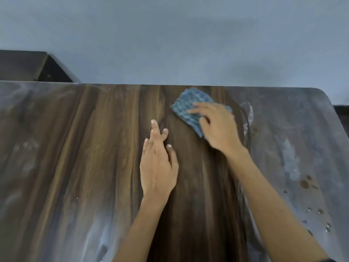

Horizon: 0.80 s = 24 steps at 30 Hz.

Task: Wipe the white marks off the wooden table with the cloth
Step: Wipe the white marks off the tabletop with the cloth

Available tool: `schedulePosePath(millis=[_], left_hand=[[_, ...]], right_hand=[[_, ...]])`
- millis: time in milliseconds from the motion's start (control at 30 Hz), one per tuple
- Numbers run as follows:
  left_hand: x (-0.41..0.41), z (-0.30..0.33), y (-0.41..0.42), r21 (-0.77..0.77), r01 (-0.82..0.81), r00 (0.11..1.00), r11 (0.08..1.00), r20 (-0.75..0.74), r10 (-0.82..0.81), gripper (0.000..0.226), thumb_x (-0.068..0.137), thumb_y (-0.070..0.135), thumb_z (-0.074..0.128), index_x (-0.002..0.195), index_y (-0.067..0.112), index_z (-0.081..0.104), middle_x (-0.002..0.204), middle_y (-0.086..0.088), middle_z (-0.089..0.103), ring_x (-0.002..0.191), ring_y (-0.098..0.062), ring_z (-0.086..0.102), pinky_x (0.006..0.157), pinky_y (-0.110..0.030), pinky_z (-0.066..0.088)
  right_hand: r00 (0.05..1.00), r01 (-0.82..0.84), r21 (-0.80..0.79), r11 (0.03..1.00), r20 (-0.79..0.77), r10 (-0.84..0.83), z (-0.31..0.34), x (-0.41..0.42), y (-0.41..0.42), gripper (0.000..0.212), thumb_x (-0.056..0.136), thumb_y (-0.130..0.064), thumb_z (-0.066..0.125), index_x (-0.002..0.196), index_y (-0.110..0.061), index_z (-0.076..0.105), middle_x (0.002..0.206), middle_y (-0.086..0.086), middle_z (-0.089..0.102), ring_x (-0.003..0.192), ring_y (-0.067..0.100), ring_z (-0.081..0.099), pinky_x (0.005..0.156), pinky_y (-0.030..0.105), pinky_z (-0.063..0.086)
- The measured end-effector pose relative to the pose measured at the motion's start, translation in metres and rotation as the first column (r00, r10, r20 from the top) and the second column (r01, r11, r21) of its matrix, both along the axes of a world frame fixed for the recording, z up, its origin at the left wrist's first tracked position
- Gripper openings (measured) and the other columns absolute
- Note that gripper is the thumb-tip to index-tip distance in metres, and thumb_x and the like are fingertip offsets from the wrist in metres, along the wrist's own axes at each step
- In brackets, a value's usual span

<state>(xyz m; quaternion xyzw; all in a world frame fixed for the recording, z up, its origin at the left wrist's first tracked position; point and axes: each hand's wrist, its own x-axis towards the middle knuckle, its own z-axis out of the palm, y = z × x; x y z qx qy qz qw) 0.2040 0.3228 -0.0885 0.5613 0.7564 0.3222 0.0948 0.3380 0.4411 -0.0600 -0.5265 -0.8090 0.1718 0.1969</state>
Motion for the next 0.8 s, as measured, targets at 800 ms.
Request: schedulePosePath(millis=[800], left_hand=[[0.008,0.011,-0.005,0.043,-0.003,0.999,0.999,0.047,0.001,0.066,0.084,-0.004,0.053,0.142,-0.002,0.021,0.096,-0.003,0.056,0.083,-0.017,0.058,0.083,-0.051,0.052]], right_hand=[[0.984,0.014,-0.110,0.994,-0.176,-0.033,-0.003,0.016,-0.045,0.032,0.089,-0.013,0.048,0.110,-0.025,0.070,0.130,-0.011,0.058,0.129,-0.001,0.031,0.112,0.026,0.018]])
